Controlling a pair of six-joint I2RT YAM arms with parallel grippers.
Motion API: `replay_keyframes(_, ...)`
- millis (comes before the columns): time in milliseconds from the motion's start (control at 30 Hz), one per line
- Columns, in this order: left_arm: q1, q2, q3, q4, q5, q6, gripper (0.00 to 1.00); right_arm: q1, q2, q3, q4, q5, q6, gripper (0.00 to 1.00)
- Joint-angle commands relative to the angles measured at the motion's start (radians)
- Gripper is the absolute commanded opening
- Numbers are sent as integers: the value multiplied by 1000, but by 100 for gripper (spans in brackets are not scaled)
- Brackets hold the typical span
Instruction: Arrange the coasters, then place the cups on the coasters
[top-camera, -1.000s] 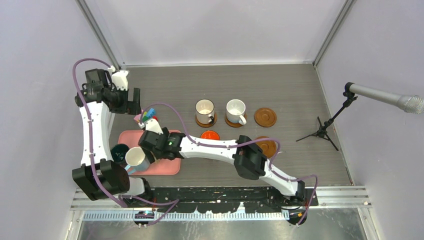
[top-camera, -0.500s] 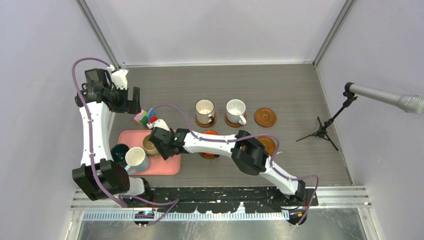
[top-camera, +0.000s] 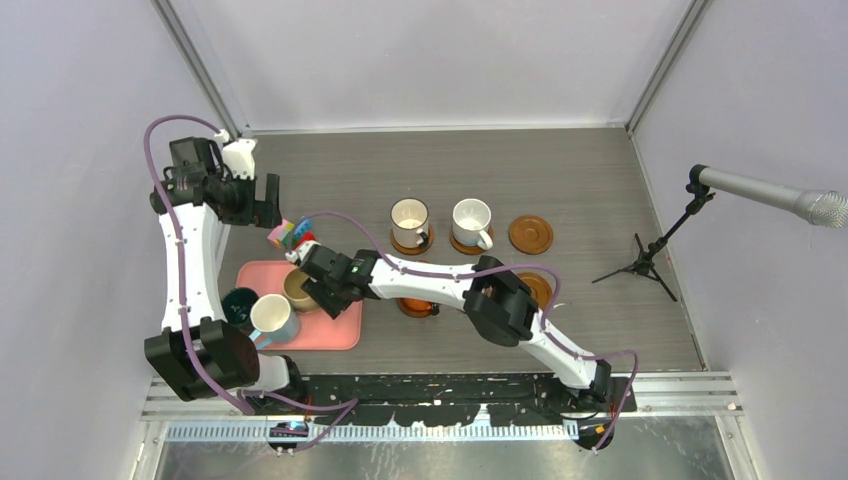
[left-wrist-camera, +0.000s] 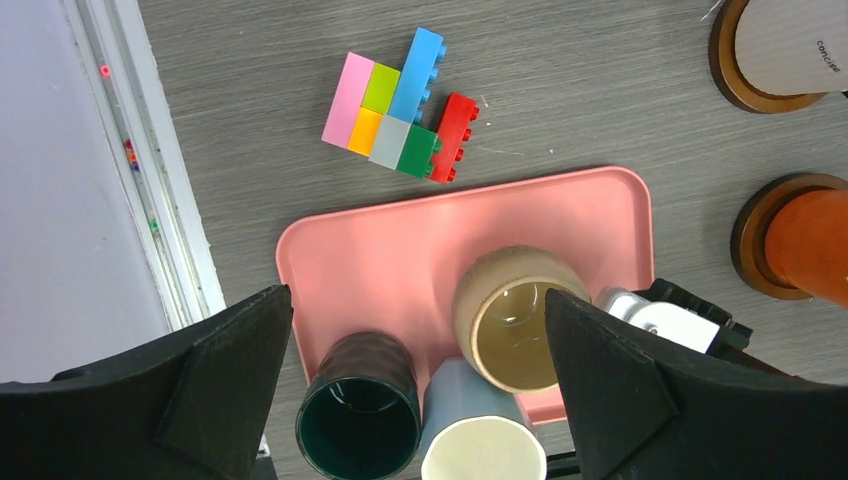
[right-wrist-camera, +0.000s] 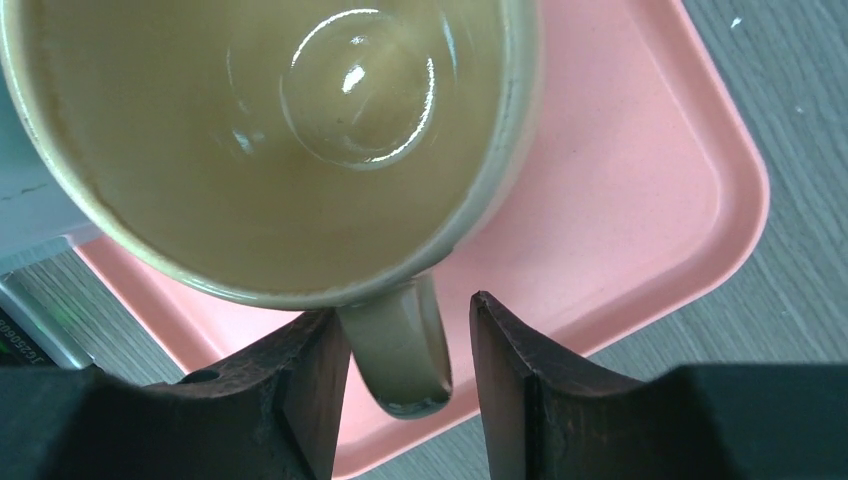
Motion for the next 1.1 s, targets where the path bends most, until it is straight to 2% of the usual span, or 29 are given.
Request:
replay_keyframes(0,8,-7,-11,30,26,17,100,-17,-32,52,40,-52,-75,52)
replay_keyframes(333,13,-10,-33,33,35,26,100,-26,3,106,41,-87,-117,51)
replay_keyframes(467,19,-5,-34,33,36,28,100,-26,17,112,37,-146,-122,51)
replay_keyframes(733,31,3,-37,40,41,32,100,-26,45,150,20,-139,-137,49)
replay_keyframes(833,34,3,-37,41,41,35,100,-28,58,167,9,-116,-133,44)
replay_keyframes(1067,41,8,-35,41,46,38,100,-30,30,164,-8,-104,-141,25)
